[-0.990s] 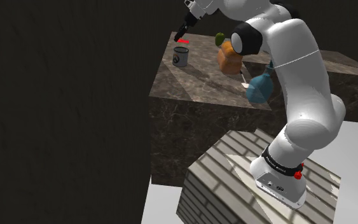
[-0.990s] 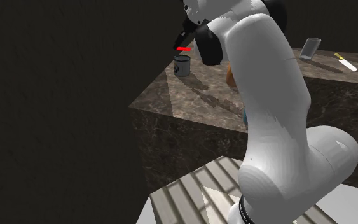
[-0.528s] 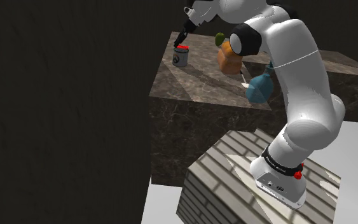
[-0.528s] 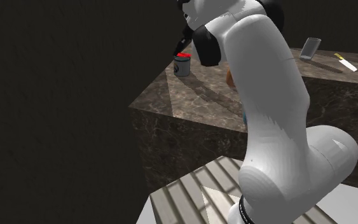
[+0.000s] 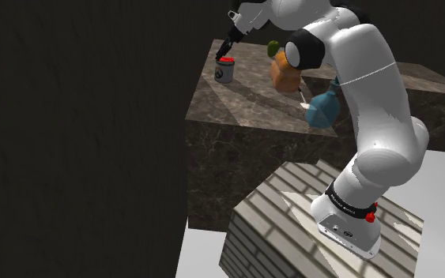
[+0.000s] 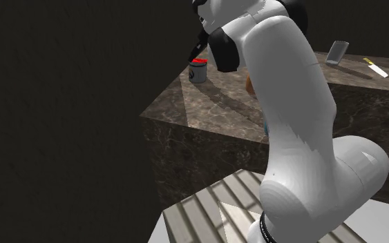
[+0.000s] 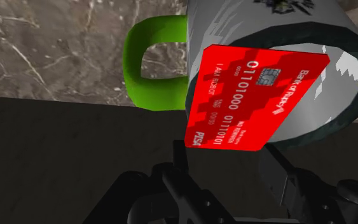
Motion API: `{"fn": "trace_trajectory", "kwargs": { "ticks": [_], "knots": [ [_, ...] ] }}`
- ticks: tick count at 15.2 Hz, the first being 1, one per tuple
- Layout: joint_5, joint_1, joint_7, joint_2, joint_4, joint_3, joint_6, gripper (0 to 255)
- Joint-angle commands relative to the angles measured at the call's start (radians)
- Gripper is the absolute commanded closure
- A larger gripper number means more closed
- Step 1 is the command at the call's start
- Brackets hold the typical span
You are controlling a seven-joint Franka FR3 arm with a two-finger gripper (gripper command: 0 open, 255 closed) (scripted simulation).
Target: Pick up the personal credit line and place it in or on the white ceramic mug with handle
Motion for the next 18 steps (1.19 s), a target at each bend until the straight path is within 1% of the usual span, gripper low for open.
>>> {"fn": "trace_trajectory", "kwargs": {
  "ticks": [1, 2, 7, 11, 18],
  "knots": [
    [-0.001, 0.000, -0.001, 0.003, -0.004, 0.000, 0.000, 255],
    [-0.001, -0.001, -0.001, 0.002, -0.004, 0.000, -0.001, 0],
    [-0.001, 0.000, -0.001, 0.003, -0.004, 0.000, 0.000, 0],
    [-0.027, -0.015, 0.003, -0.065, -0.016, -0.025, -0.065, 0],
    [-0.027, -0.015, 0.003, -0.065, -0.016, -0.025, -0.065, 0]
  ]
}}
